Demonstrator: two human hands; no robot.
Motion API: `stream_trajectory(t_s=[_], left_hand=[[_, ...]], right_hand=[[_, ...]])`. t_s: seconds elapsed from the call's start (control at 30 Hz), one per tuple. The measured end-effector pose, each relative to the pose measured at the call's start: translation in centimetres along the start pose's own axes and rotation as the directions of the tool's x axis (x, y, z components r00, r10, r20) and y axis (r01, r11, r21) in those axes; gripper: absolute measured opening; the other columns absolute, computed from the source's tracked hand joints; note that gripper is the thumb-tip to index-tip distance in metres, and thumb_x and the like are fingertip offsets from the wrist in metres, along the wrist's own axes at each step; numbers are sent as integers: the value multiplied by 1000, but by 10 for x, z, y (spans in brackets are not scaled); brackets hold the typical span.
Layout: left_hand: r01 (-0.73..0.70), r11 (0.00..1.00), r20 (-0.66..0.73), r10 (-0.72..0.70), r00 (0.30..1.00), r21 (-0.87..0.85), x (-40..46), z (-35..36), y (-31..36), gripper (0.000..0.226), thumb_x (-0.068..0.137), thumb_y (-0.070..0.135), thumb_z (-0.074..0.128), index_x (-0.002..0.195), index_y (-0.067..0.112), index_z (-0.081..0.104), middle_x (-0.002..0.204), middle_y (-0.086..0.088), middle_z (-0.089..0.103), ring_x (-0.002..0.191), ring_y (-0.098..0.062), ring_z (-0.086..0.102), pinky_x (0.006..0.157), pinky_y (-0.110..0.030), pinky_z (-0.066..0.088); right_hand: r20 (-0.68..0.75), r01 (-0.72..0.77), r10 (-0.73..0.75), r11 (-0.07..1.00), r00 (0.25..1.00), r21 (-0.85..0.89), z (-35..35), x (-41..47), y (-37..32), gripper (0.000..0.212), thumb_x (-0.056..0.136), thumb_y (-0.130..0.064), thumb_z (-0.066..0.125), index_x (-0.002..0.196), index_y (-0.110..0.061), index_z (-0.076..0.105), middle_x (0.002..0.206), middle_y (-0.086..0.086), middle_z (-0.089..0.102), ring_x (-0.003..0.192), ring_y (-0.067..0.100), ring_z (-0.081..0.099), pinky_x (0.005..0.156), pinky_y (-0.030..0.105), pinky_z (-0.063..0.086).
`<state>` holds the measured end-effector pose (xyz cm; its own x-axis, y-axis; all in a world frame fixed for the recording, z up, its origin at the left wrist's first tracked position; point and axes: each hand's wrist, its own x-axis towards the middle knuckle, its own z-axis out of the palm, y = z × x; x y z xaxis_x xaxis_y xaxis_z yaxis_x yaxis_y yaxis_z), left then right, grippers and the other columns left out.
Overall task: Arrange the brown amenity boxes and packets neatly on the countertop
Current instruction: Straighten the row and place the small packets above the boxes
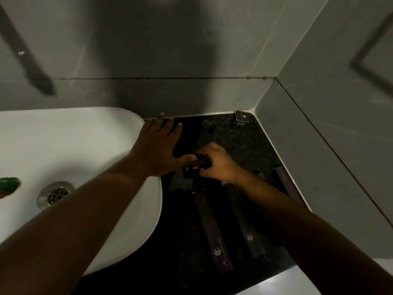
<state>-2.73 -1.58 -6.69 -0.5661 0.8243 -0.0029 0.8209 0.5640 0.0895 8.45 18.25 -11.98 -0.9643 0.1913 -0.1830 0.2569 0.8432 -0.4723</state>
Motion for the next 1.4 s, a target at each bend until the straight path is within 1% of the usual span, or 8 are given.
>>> stream_trajectory(t_s=[0.2,0.5,0.7,0.83,0.93,1.17,1.3,1.4], left_hand=[[-3,1000,-6,3,1000,-23,-1,1,0,109,71,85,7,152,14,17,162,-14,16,150,-33,0,121,-51,5],[0,999,-3,0,1000,-37,-2,-1,0,105,72,82,9,153,15,16,162,-14,15,150,-33,-1,121,-50,4],[-2,1000,-15,1,1000,-14,-3,2,-2,103,74,83,9,153,16,15,163,-12,14,150,-31,-1,119,-48,2],[8,1000,-18,-8,1000,-9,-1,4,-2,104,74,84,9,153,17,15,163,-12,13,150,-31,-1,119,-47,1],[16,1000,-18,-16,1000,-12,0,6,-3,104,74,85,7,153,18,15,163,-11,13,150,-30,-4,121,-46,0],[53,999,-2,-53,999,7,3,8,-2,105,71,87,4,153,23,7,164,-5,4,149,-25,-13,120,-43,-7],[41,998,-13,-41,999,-46,0,4,-1,99,75,82,15,153,21,12,164,-7,6,149,-25,-12,120,-43,-8],[36,998,-22,-38,999,-52,0,3,-1,98,75,82,17,153,21,14,164,-8,8,150,-25,-11,119,-42,-9]], right_hand=[[108,162,-146,975,983,-150,13,-4,-4,60,61,-28,74,119,-21,59,109,8,59,103,27,54,83,26,32],[105,104,-93,988,990,-112,17,-10,-4,73,64,-29,74,132,-29,49,121,6,55,112,29,52,96,32,42],[-148,-144,175,969,973,199,-18,-26,11,68,69,-30,74,133,-24,52,131,7,52,122,24,51,105,32,42],[-328,-384,502,849,800,364,-65,6,46,46,78,-37,70,118,-15,63,116,11,68,107,28,64,97,41,51],[-336,-527,632,772,698,356,-93,43,75,55,81,-53,62,113,-7,63,114,18,68,105,36,64,89,39,51],[-216,-614,656,754,723,233,-93,105,104,64,73,-73,52,121,-31,63,130,10,60,119,36,56,104,43,44],[-264,-719,755,654,601,235,-83,121,106,68,78,-63,53,130,-20,56,139,14,50,127,37,48,107,48,40],[-296,-681,734,678,611,278,-83,115,105,67,78,-63,53,123,-14,61,130,17,56,120,38,53,103,46,45]])
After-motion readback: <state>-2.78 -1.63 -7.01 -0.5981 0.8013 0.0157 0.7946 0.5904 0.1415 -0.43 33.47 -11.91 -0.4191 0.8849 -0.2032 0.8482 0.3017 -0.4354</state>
